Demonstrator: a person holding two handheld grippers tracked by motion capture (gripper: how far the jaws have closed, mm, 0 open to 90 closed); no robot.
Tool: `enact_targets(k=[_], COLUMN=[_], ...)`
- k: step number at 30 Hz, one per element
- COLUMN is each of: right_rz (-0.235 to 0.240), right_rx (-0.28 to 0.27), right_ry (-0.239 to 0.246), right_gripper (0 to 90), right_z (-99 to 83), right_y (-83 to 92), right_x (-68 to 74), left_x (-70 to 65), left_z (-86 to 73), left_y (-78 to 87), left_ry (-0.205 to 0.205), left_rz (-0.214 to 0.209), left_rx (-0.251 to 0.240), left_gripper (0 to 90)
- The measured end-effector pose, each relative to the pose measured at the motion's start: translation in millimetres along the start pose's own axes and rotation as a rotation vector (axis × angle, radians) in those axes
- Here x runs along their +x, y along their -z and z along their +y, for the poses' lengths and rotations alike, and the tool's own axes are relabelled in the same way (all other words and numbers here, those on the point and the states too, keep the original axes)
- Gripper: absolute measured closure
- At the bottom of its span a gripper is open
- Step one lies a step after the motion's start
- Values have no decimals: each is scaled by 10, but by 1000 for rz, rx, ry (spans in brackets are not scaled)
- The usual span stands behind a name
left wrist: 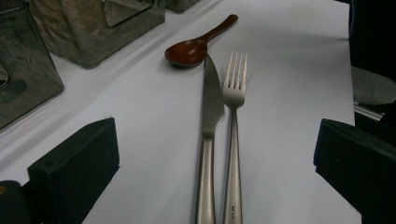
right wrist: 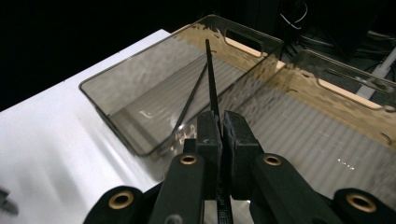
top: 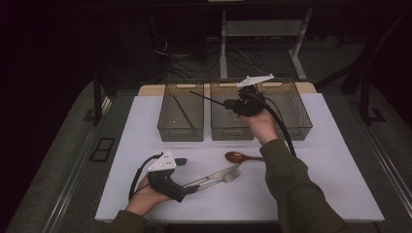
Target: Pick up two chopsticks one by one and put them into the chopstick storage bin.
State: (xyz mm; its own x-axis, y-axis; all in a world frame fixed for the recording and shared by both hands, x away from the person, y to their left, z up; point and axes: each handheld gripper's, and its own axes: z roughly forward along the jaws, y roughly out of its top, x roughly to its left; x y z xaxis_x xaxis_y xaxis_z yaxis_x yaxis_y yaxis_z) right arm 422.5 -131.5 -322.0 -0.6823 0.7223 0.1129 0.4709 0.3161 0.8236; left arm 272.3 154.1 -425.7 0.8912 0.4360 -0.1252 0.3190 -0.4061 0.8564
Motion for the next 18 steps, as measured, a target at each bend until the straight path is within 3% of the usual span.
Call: enact_targets(k=[18], right_rz=[-46], right_rx=[119], right_ry=[-1], right_gripper=[858], right_z=[221], right_y=[-950], right_x=[254], left_x=[10], left_z=[6], left_y=[18], left_ry=[-11], left_rz=[-6], left_rx=[-11], left_gripper=[0])
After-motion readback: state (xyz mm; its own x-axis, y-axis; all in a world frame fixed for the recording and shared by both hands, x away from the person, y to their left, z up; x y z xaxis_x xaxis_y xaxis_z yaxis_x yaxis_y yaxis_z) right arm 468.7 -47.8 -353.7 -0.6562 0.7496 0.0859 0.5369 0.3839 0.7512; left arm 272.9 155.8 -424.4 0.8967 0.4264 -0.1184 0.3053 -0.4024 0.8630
